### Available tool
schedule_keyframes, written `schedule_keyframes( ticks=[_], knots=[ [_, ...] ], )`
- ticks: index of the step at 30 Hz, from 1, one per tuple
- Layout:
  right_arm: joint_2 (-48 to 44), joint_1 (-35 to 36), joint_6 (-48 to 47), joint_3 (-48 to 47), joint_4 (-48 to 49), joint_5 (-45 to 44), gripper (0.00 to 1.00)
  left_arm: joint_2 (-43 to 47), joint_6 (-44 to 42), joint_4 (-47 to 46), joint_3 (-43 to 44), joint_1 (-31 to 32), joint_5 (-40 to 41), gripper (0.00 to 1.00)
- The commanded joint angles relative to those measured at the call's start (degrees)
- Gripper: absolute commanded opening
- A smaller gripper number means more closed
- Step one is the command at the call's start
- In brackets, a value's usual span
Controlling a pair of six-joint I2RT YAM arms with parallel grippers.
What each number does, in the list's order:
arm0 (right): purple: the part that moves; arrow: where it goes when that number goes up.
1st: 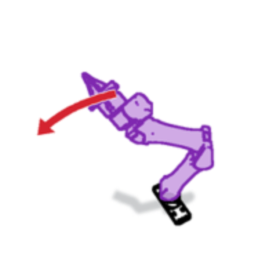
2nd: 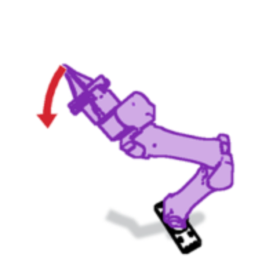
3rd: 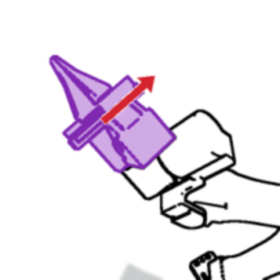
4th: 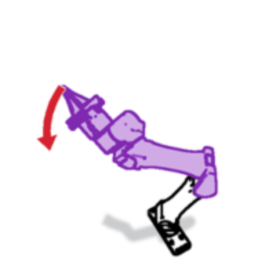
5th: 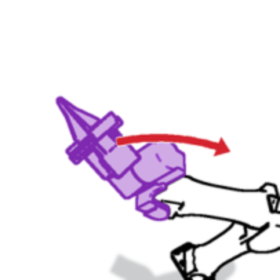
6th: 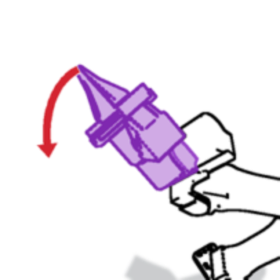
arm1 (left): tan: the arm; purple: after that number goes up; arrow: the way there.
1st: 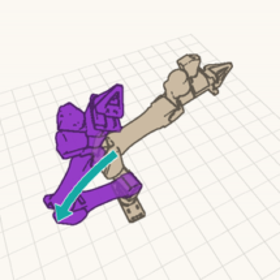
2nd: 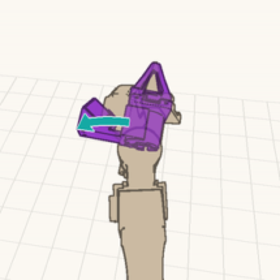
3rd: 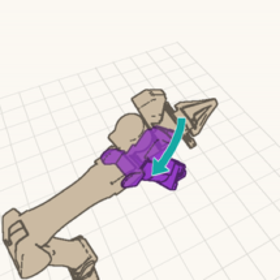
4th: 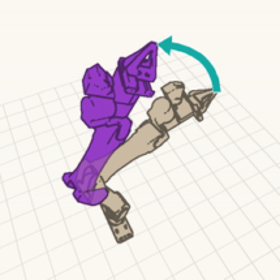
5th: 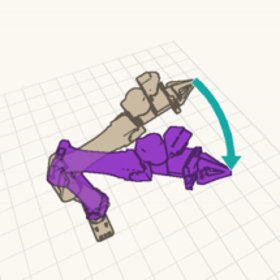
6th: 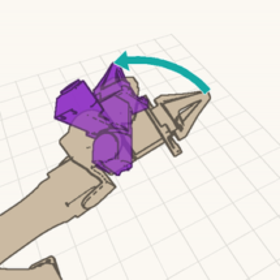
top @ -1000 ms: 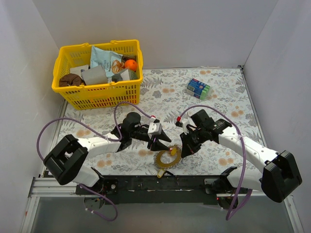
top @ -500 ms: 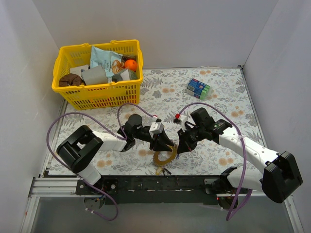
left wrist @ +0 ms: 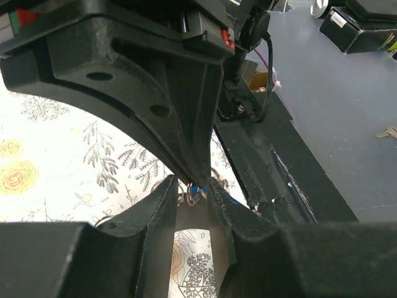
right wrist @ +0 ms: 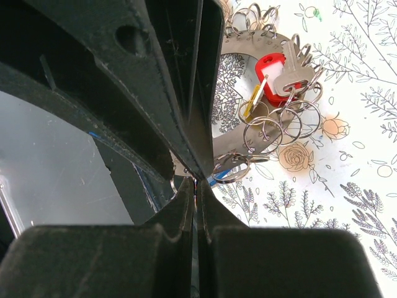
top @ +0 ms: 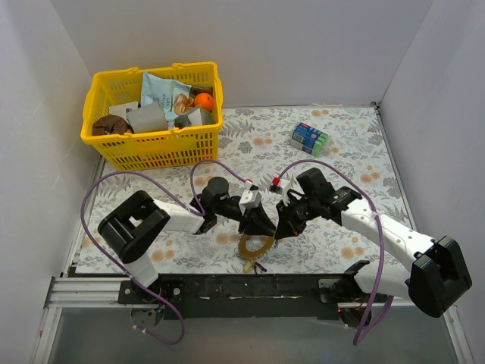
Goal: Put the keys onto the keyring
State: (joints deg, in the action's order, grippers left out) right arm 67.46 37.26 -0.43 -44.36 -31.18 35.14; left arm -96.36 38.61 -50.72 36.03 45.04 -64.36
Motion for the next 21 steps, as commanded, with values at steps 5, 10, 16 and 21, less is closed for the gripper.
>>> schedule_keyframes(
  ticks=[5,10,16,21],
  knots=[
    [-1.7,0.3,-0.7,-0.2,2.2,1.8,0.01,-1.7,-2.7,2.9,2.9,1.4,-0.9,0.22],
    [-2.2,0.3,-0.7,-0.2,2.3,1.4,0.01,-1.3,-6.8,7.6,3.5,1.6,0.3,0.21],
    [-2.2,0.3,-0.6,-0.2,2.7,2.0,0.01,-1.9,-8.6,10.6,4.5,2.4,0.8,0.14],
    [-2.2,0.2,-0.6,0.1,2.7,2.0,0.01,-2.4,-8.4,10.3,5.2,2.8,0.3,0.0]
  ],
)
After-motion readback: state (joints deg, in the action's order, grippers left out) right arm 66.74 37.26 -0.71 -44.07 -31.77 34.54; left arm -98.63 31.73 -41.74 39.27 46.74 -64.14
